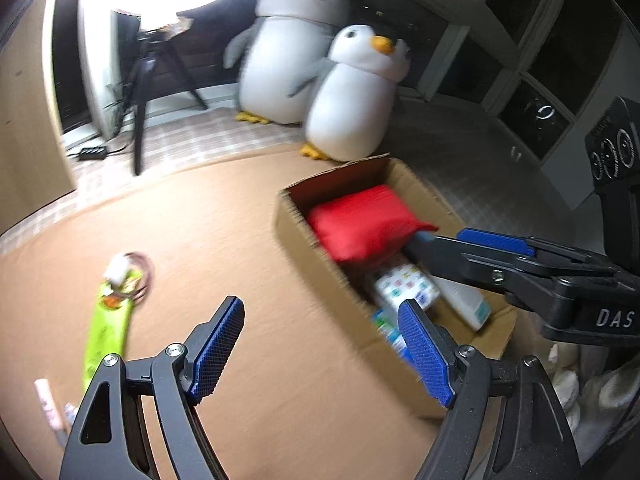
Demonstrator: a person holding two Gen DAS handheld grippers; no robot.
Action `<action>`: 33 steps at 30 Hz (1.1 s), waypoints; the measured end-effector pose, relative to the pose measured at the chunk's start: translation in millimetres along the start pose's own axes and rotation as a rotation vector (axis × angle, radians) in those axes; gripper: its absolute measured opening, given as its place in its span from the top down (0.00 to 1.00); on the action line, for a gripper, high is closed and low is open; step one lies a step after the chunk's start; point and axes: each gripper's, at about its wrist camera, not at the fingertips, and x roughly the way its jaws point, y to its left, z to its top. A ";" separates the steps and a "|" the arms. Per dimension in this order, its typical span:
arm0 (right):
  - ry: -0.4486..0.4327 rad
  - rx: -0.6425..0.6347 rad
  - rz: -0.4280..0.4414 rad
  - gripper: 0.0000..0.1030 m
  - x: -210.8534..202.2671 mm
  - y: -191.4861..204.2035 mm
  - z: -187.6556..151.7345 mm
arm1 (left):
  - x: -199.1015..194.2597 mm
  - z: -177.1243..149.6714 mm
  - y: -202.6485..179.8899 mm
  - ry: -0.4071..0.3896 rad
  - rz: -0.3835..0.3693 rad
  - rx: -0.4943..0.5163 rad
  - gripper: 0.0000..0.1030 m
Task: Organize objects
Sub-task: 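Move the left gripper to the green tube and grasp it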
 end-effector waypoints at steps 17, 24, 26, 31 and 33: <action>0.029 -0.044 0.060 0.37 15.3 61.5 -68.7 | -23.6 -55.3 153.4 0.045 0.163 -0.229 0.20; 0.079 -0.028 0.085 0.37 21.7 72.8 -94.1 | -8.3 -63.5 188.3 0.078 0.145 -0.327 0.21; 0.084 -0.022 0.085 0.37 21.7 72.7 -97.4 | -5.2 -65.1 192.8 0.080 0.140 -0.337 0.26; 0.087 -0.015 0.077 0.37 20.1 70.7 -100.8 | 4.0 -67.7 193.5 0.109 0.133 -0.323 0.45; 0.090 -0.010 0.076 0.37 19.7 69.5 -102.4 | 7.8 -68.7 190.1 0.121 0.131 -0.308 0.47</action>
